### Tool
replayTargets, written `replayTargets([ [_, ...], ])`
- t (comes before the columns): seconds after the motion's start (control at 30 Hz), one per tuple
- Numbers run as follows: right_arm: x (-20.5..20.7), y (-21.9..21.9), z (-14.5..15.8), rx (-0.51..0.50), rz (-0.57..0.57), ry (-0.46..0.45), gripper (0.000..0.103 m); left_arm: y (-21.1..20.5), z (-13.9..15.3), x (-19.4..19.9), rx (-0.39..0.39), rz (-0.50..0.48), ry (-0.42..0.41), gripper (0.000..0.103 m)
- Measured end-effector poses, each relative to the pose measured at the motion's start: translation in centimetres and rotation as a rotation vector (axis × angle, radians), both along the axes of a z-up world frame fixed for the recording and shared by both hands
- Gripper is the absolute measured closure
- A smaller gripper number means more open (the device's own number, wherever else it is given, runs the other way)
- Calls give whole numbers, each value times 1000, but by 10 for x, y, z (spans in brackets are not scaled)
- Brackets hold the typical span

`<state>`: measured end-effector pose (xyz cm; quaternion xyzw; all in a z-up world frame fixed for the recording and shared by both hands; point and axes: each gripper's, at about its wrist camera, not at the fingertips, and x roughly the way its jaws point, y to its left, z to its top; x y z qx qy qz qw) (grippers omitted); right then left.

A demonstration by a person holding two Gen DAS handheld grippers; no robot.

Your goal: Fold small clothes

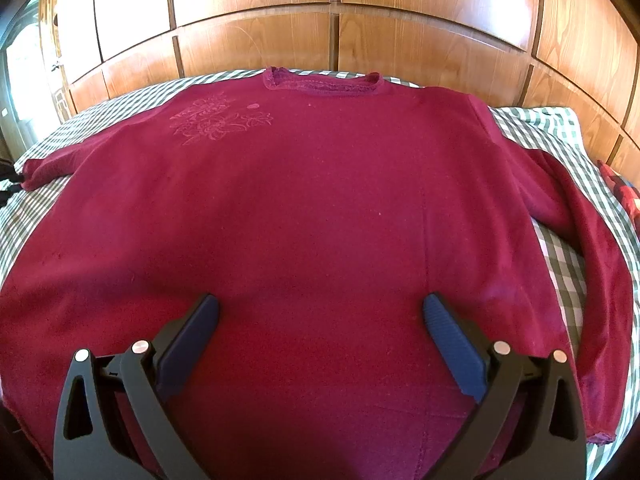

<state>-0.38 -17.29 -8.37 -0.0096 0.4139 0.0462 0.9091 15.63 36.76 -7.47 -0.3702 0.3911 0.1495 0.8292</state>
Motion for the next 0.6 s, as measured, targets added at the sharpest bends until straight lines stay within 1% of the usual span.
replayTargets([
  [0.07, 0, 0, 0, 0, 0, 0, 2, 0, 16, -8, -7, 21, 19, 91],
  [0.1, 0, 0, 0, 1, 0, -1, 2, 1, 21, -11, 6, 43, 53, 91],
  [0.13, 0, 0, 0, 1, 0, -1, 2, 2, 25, -15, 38, 66, 95, 91],
  [0.17, 0, 0, 0, 2, 0, -1, 2, 3, 23, -16, 67, 74, 117, 90],
  [0.2, 0, 0, 0, 3, 0, -1, 2, 4, 19, -16, 128, 95, 179, 90],
  [0.23, 0, 0, 0, 4, 0, -2, 2, 8, 11, -17, 181, 143, 257, 90],
  [0.27, 0, -1, 1, 6, 1, -3, 2, 15, 5, -19, 179, 174, 295, 86],
  [0.3, 0, -1, 1, 7, 1, -3, 2, 20, -2, -23, 145, 196, 305, 82],
  [0.33, 0, -2, 1, 10, 2, -5, 2, 23, -4, -30, 113, 219, 279, 82],
  [0.37, -1, -2, 0, 13, 2, -6, 2, 21, 0, -36, 117, 239, 265, 82],
  [0.4, -1, -2, 0, 15, 2, -7, 2, 17, 4, -41, 135, 252, 258, 76],
  [0.43, -1, -2, 0, 16, 2, -7, 2, 10, 9, -45, 154, 247, 240, 75],
  [0.47, -1, -3, 0, 16, 2, -8, 2, -5, 16, -47, 173, 201, 199, 75],
  [0.53, -1, -2, 1, 16, 2, -8, 2, -42, 25, -45, 221, 62, 159, 75],
  [0.57, -1, -2, 1, 16, 2, -8, 2, -70, 30, -45, 260, -23, 137, 75],
  [0.6, -1, -3, 1, 16, 2, -7, 2, -92, 34, -45, 280, -86, 114, 75],
])
